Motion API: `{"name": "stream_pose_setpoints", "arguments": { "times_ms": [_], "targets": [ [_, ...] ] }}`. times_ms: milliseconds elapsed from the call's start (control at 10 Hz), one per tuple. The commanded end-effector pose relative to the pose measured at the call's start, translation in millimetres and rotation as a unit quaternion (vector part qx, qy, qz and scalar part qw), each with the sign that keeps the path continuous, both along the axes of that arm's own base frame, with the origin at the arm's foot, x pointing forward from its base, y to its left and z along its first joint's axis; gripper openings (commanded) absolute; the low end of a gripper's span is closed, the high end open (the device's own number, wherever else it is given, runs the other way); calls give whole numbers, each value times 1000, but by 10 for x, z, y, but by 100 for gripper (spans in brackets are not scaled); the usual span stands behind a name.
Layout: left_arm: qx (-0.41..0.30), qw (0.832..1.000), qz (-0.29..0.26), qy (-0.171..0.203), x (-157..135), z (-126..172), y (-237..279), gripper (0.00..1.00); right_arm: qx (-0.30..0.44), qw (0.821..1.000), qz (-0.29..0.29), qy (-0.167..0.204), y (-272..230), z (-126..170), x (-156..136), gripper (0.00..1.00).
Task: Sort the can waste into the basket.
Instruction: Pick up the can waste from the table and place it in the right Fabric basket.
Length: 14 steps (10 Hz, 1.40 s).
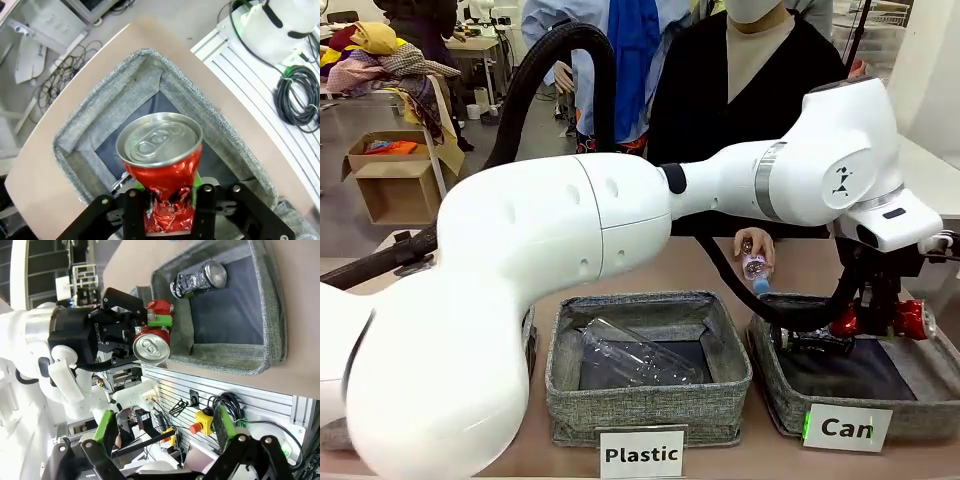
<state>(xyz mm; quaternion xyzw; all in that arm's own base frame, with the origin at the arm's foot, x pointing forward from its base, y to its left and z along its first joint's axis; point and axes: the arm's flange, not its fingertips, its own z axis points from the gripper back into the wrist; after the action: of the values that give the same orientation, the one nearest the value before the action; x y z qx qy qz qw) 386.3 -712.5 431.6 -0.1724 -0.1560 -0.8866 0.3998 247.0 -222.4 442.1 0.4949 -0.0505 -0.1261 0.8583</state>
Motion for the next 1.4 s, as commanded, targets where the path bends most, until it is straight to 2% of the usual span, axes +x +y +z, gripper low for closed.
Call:
{"name": "stream_pose_setpoints", "arguments": {
  "times_ms": [0, 700, 900, 1300],
  "targets": [
    [15, 1000, 6, -9, 213, 162, -343, 100, 2, 1000, 2, 1, 8, 2, -2, 100],
    [25, 1000, 12, -7, 204, 185, -290, 100, 2, 1000, 2, 1, 8, 2, -2, 100],
    [37, 998, 38, -14, 190, 341, -131, 100, 0, 1000, 0, 0, 1, 0, 0, 100],
    [17, 995, 101, 13, 430, 641, 401, 100, -13, 999, 30, 3, 226, 55, 249, 100]
  ]
}}
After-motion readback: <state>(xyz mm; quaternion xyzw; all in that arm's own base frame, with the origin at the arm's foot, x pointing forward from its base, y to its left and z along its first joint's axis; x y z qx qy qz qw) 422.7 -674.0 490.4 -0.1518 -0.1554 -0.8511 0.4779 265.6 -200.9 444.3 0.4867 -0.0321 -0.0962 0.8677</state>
